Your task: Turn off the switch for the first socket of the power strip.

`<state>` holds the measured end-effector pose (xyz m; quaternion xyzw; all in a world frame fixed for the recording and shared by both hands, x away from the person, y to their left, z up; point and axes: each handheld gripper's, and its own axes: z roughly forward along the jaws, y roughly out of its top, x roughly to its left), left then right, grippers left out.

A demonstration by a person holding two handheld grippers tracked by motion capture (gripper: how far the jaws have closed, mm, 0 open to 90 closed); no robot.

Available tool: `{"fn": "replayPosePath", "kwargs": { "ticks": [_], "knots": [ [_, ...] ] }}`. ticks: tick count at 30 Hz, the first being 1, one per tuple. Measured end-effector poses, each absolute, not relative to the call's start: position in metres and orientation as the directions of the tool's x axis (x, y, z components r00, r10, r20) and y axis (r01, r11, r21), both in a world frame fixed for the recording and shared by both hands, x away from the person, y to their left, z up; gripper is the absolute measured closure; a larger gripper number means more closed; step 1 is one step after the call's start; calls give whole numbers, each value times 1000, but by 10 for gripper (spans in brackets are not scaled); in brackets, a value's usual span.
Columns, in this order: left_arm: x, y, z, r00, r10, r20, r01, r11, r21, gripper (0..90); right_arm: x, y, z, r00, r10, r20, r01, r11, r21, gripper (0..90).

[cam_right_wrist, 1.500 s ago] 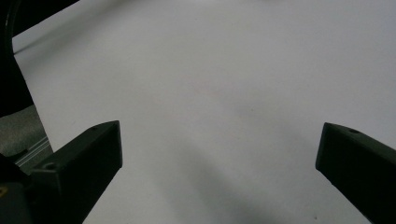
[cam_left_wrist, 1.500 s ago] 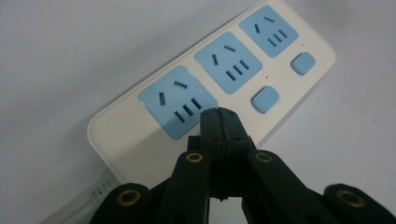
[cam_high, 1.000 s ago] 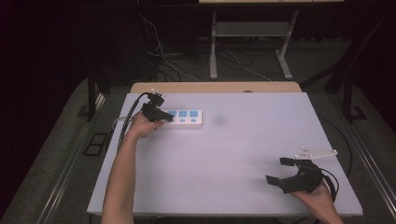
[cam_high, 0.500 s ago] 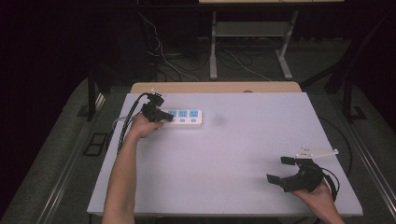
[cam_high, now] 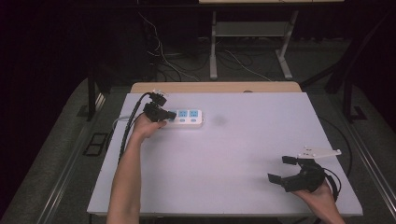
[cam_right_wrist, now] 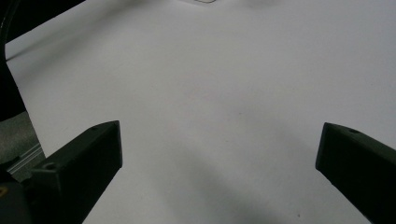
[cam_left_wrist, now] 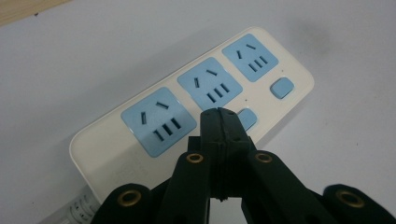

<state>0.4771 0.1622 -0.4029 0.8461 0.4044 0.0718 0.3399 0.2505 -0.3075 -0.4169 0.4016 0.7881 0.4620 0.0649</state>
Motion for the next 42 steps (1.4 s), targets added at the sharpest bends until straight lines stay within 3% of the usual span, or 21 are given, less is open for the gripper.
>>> {"fn": "replayPosePath", "kwargs": {
  "ticks": [17, 42],
  "knots": [
    [459, 161, -376, 658, 744, -114, 614, -442, 654, 895, 249, -306, -415, -674, 689, 267, 565, 248, 787, 3],
    [406, 177, -356, 627, 750, -210, 577, -266, 772, 894, 249, -306, -416, -681, 678, 276, 564, 245, 789, 4]
  ]
}}
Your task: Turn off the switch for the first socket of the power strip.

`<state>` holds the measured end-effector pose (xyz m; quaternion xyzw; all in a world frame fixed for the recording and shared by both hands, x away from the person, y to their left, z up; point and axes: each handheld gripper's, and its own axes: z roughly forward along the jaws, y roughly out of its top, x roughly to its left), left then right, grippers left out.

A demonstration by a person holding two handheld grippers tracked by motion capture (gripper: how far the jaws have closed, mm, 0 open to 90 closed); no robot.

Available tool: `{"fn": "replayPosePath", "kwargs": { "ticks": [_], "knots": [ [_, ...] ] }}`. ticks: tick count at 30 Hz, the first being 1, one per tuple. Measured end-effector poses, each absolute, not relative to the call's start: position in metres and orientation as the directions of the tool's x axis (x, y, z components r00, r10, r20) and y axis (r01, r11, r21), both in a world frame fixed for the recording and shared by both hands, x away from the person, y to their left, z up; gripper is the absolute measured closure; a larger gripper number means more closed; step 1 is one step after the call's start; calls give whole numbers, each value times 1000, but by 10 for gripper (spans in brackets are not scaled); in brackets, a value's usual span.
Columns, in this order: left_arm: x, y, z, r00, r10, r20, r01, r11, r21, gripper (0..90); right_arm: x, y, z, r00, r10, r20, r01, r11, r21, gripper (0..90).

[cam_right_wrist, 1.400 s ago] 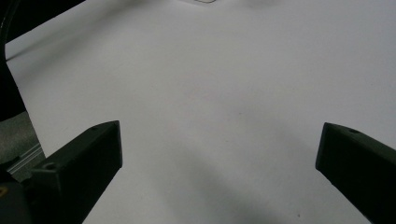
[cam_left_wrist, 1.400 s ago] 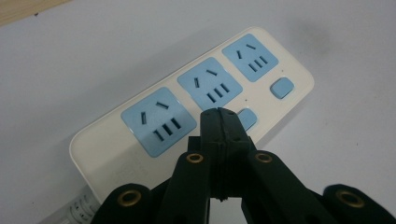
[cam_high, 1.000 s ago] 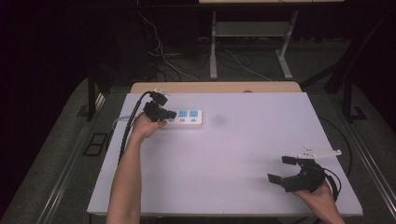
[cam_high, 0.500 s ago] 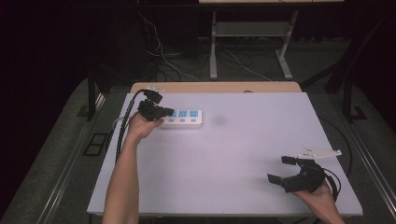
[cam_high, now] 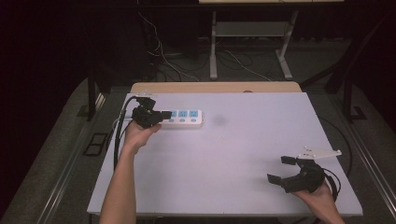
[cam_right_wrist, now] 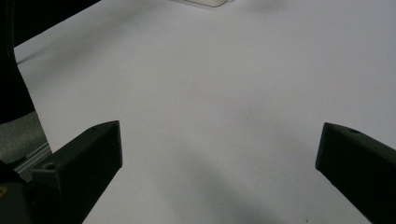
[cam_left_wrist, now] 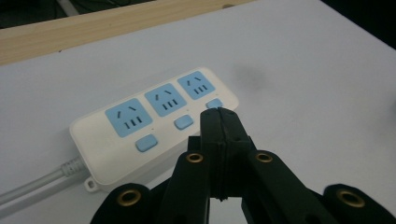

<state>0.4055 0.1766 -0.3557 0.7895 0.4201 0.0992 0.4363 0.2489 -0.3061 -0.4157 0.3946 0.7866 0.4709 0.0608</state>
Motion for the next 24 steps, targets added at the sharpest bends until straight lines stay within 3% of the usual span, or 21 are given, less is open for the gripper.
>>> {"fn": "replayPosePath", "kwargs": {
  "ticks": [15, 19, 24],
  "knots": [
    [371, 184, -340, 640, 738, -211, 525, -220, 822, 883, 249, -307, -415, -682, 675, 284, 564, 237, 791, 3],
    [360, 187, -338, 634, 745, -209, 518, -207, 830, 791, 248, -307, -415, -681, 674, 286, 563, 233, 793, 3],
    [349, 191, -338, 634, 735, -240, 521, -177, 835, 612, 248, -307, -414, -681, 674, 286, 562, 230, 795, 4]
  ]
}}
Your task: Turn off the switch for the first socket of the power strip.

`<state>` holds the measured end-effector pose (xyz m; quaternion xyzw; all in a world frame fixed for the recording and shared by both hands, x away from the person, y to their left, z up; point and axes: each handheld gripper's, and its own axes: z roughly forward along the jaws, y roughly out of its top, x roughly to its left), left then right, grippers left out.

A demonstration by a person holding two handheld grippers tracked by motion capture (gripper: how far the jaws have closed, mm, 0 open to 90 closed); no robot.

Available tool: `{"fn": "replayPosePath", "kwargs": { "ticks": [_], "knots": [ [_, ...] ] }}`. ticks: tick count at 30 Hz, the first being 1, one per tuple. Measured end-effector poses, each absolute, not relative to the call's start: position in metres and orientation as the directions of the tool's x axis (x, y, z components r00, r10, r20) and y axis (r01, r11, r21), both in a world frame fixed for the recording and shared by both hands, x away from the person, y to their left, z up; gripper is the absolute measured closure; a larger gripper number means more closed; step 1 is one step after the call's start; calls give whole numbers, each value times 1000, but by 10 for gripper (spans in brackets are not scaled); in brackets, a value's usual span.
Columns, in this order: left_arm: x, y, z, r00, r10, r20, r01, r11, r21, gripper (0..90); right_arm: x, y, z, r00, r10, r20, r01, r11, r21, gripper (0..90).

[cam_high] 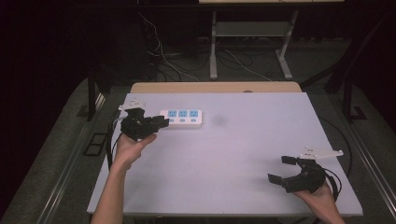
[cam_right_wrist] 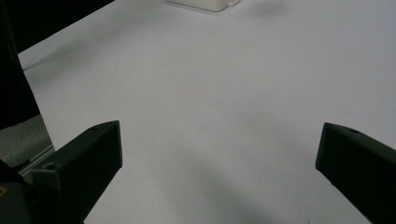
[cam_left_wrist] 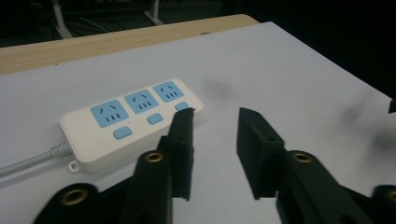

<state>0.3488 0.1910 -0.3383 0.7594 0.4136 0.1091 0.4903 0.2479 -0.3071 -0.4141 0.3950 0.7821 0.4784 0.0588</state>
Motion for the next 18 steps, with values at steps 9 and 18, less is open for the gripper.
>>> {"fn": "replayPosePath", "kwargs": {
  "ticks": [9, 18],
  "knots": [
    [330, 199, -342, 634, 711, -304, 524, -106, 845, 153, 248, -307, -414, -681, 674, 287, 561, 228, 796, 3],
    [314, 201, -349, 623, 720, -306, 518, -87, 851, 0, 248, -307, -414, -681, 673, 289, 561, 226, 796, 3]
  ]
}}
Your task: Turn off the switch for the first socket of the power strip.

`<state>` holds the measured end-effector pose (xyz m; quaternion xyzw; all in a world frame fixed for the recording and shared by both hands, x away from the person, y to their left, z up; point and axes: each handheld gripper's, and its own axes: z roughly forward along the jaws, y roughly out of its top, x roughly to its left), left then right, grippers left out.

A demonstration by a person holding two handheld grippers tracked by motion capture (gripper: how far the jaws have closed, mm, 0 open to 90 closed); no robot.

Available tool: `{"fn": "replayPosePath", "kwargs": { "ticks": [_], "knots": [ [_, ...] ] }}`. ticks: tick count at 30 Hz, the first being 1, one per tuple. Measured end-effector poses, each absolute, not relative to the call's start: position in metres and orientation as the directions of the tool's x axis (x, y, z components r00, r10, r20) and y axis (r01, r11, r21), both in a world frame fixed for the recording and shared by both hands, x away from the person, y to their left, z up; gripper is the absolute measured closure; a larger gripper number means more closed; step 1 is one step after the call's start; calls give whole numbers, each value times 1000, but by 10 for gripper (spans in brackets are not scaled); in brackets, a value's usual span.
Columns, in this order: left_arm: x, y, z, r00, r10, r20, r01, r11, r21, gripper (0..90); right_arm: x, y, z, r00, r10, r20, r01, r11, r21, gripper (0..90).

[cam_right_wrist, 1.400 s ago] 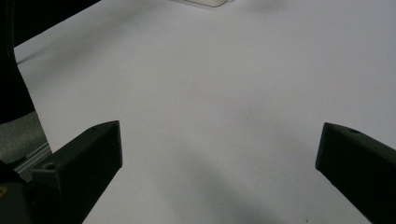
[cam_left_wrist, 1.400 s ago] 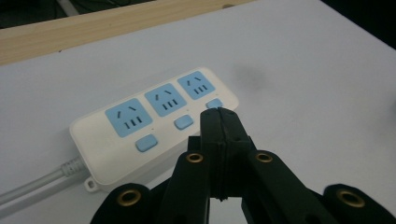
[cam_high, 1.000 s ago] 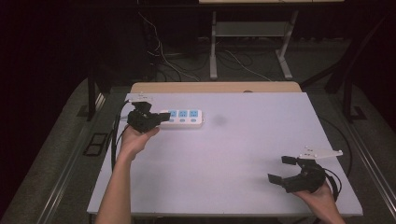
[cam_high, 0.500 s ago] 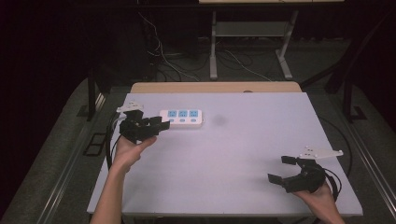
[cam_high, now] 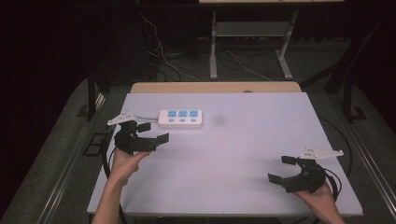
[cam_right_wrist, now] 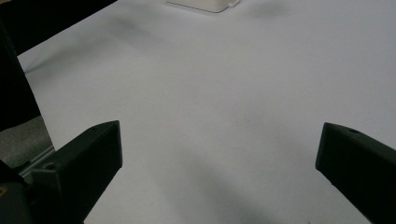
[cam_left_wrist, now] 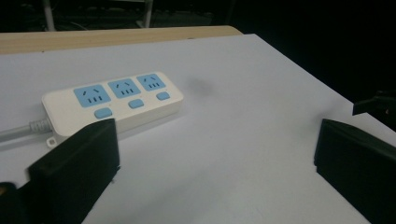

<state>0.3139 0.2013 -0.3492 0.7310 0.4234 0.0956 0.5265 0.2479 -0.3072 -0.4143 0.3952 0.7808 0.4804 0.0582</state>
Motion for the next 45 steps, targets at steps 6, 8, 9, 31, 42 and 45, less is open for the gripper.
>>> {"fn": "replayPosePath", "kwargs": {
  "ticks": [6, 8, 9, 31, 42, 45],
  "knots": [
    [304, 201, -357, 625, 719, -304, 509, -80, 857, 0, 248, -307, -415, -681, 672, 289, 564, 230, 793, 3],
    [301, 201, -359, 627, 715, -309, 508, -74, 858, 0, 248, -307, -415, -683, 672, 288, 562, 231, 794, 3],
    [300, 201, -360, 630, 713, -309, 507, -75, 859, 0, 248, -307, -415, -683, 672, 288, 562, 231, 794, 3],
    [272, 194, -390, 666, 681, -305, 495, -97, 864, 0, 246, -306, -415, -688, 667, 286, 561, 238, 793, 3],
    [264, 184, -408, 697, 649, -304, 510, -151, 847, 0, 246, -304, -416, -692, 662, 289, 563, 244, 789, 3],
    [263, 181, -411, 707, 642, -296, 513, -177, 840, 0, 246, -304, -416, -693, 661, 288, 562, 247, 789, 4]
  ]
}}
